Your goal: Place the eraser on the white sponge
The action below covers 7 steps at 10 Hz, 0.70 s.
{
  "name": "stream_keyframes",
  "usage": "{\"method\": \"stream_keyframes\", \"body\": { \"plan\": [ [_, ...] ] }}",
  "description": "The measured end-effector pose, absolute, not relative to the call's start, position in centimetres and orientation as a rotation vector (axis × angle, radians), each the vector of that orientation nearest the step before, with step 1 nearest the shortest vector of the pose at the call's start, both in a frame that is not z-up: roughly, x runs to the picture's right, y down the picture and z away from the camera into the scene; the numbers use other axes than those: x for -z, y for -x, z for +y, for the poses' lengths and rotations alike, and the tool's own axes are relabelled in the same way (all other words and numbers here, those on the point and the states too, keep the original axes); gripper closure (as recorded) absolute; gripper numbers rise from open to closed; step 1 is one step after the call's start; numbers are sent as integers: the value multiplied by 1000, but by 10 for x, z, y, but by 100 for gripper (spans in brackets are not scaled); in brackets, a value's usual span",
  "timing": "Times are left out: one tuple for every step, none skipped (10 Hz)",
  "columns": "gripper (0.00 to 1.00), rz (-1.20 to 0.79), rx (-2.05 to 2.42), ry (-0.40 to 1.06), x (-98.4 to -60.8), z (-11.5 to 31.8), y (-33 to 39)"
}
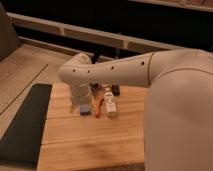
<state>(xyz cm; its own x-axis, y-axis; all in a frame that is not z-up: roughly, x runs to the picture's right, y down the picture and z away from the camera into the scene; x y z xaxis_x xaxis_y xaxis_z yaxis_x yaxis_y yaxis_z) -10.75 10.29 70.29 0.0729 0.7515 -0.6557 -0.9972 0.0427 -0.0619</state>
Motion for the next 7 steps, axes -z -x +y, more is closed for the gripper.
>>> {"method": "stream_keyframes", "body": {
  "plan": [
    [35, 525, -1436, 588, -704, 102, 106],
    [35, 531, -1445, 557, -712, 91, 91],
    [35, 531, -1465, 502, -723, 70, 62],
    [35, 521, -1486, 461, -730, 52, 41],
    [35, 478, -1523, 376, -736, 18, 7],
    [35, 435, -1562, 315, -736, -7, -19],
    [35, 392, -1600, 272, -733, -25, -38]
  ]
}}
